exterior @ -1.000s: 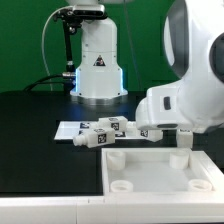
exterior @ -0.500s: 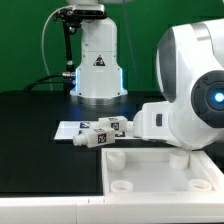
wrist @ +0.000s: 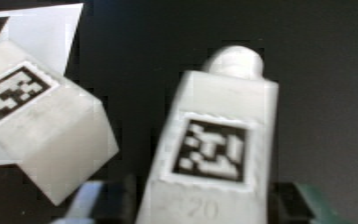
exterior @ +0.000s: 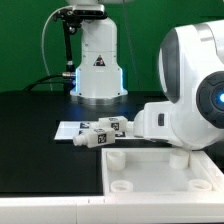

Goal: Assemble square table

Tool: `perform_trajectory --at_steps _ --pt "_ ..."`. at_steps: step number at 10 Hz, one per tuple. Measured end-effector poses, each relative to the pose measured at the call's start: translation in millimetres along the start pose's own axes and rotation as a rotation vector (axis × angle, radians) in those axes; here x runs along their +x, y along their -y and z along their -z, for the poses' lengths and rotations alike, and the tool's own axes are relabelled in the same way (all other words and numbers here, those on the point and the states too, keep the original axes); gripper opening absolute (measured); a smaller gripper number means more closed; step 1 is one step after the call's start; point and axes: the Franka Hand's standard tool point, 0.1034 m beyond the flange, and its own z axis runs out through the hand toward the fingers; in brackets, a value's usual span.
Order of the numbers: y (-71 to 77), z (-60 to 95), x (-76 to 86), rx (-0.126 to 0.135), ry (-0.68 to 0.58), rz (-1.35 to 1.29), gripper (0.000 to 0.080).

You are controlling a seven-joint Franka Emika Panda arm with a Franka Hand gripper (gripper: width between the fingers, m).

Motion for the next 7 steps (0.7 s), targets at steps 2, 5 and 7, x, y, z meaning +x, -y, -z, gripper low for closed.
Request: perform_trajectory --at_steps 2,5,7 --pt "-6.3 29.0 -17.3 -0.016 0.01 0.012 0.0284" --pt "-20.1 102.7 -44.2 -0.005 -0.123 0.076 0.0284" --pt "-18.0 107.4 -42.4 0.006 -0.255 0.081 0.0284"
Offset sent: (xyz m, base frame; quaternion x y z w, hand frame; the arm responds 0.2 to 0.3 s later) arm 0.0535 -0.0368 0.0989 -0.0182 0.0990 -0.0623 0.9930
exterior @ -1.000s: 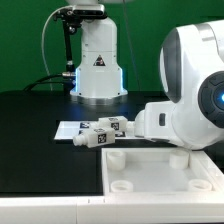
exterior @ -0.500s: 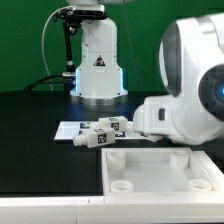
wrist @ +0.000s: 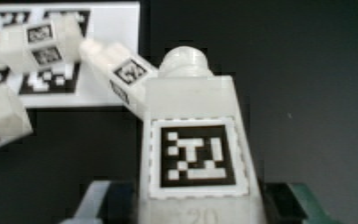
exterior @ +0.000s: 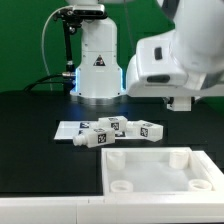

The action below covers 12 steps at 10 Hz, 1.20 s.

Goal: Assemble square table

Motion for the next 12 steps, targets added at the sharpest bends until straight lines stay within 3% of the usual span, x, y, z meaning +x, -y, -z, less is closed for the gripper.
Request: perform_trajectory --at_steps 2,3,4,5,6,7,10,11,12 --pt "2.5 6.1 12.0 0.023 -0.165 0.009 0.0284" --pt "0.2 14.2 22.6 0.068 -0.237 0.045 0.0284" --pt "-2.1 38.9 37.8 0.107 -0.34 0.059 0.0285" --pt "-0.5 67.6 44.0 0.1 -0.466 0.09 0.0285" --pt "5.0 76.8 33.5 0.044 -0.504 0.131 0.0285" --pt "7.8 77.9 39.9 0.056 -0.604 0.125 0.0285" --pt "3.4 80.1 46.7 0.056 -0.838 0.116 0.0285" --pt "0.9 94.2 48.3 0.032 -0.893 0.141 0.0285" --pt "0.9 122.2 54.6 -0.022 -0.99 0.2 0.0285"
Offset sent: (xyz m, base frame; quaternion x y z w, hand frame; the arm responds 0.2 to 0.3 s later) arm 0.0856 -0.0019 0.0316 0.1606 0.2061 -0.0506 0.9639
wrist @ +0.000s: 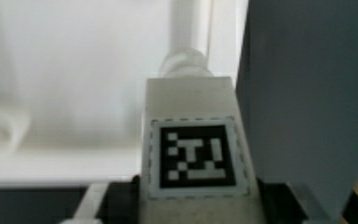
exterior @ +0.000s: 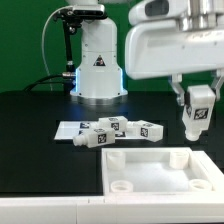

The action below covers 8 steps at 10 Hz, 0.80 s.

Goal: Assemble square table

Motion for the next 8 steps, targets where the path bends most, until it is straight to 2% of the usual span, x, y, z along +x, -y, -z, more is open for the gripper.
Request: perform_trajectory --at_steps 1,2,3,4,6,8 --pt "2.2 1.7 16.1 -0.026 -0.08 0.077 0.0285" --pt "4.1 2.4 20.5 -0.026 -0.151 0.079 0.0285" --pt "2.0 0.6 17.1 -0.029 -0.205 0.08 0.0285" --pt "2.0 -1.9 12.7 -0.029 -0.169 0.079 0.0285" --pt "-1.0 -6.1 14.3 -0.03 -0.165 0.077 0.0285" --pt "-1.0 -17.2 24.8 -0.032 -0.201 0.081 0.0285"
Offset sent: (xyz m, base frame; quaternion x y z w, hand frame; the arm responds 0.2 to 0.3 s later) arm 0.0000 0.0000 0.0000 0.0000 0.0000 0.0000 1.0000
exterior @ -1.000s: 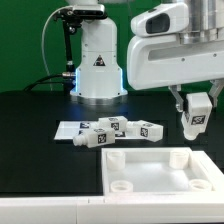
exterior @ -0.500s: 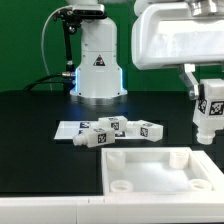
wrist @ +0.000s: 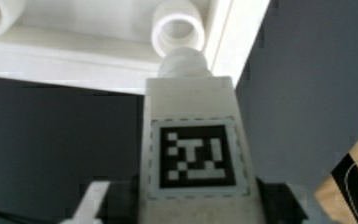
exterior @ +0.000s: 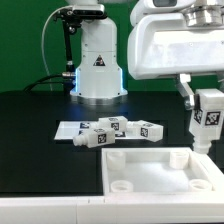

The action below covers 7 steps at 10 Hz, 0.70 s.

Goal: Assemble square table

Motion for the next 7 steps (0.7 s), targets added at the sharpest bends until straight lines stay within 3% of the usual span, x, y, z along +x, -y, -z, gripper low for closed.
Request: perform_trajectory --at_steps 2,4,7 --pt "-2.3 -10.9 -0.2 -0.005 -0.021 0.022 0.0285" --pt "0.4 -26.0 -10.8 -0.005 -0.022 0.026 0.0285" --pt "0.7 -33.1 -17.9 -0.005 -0.007 0.029 0.0285"
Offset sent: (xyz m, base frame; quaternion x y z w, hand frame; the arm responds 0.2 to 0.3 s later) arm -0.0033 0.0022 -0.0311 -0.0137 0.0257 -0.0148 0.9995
